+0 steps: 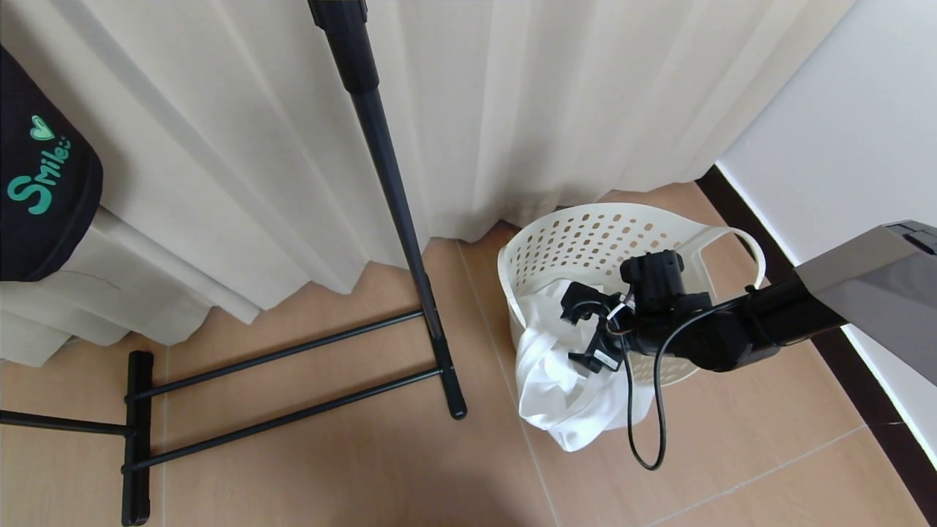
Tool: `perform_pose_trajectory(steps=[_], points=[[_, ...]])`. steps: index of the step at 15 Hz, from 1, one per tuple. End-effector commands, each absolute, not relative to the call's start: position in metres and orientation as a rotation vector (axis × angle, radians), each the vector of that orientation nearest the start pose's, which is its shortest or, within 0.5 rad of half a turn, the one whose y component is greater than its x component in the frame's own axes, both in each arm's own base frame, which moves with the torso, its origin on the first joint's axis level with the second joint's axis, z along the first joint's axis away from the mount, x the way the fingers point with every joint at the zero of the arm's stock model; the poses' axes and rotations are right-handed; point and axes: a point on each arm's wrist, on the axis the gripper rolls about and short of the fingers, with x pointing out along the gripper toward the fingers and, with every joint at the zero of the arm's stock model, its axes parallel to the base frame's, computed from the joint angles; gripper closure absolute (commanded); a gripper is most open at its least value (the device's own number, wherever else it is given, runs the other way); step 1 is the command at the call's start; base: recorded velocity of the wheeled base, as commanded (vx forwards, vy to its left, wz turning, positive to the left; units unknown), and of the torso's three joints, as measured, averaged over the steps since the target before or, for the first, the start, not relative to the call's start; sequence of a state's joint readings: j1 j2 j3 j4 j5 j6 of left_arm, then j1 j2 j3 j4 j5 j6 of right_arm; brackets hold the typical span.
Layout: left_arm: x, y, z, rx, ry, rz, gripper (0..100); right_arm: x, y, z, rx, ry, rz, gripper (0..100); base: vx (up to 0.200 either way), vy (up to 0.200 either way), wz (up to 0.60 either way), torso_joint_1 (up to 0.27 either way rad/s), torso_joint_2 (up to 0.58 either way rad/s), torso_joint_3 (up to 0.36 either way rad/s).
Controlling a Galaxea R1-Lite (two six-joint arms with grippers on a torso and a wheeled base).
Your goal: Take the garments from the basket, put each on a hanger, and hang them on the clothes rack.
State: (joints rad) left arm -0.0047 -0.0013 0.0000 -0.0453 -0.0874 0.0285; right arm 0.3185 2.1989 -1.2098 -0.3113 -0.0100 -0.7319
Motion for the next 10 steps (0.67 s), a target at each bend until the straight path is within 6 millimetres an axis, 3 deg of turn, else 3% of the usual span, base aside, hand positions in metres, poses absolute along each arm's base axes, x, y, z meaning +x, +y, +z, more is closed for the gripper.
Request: perform_pose_trajectory(steps=[1, 4, 10], points=[[-0.023, -0.0019, 0.08, 0.031, -0.046, -0.091, 0, 0.3966, 0.1315, 0.071, -0.809, 0.536, 0.535, 0, 0.0, 0.0, 0.0, 0.0, 0.0, 0.0], [-0.023, -0.0019, 0.0802, 0.031, -0.047, -0.091, 0, 0.3898, 0.1279, 0.0761, -0.815, 0.538, 0.537, 0, 0.0, 0.0, 0.0, 0.0, 0.0, 0.0], [-0.023, -0.0019, 0.08, 0.031, -0.046, -0.091, 0, 0.3947, 0.127, 0.0789, -0.827, 0.47, 0.424, 0, 0.0, 0.0, 0.0, 0.0, 0.0, 0.0]])
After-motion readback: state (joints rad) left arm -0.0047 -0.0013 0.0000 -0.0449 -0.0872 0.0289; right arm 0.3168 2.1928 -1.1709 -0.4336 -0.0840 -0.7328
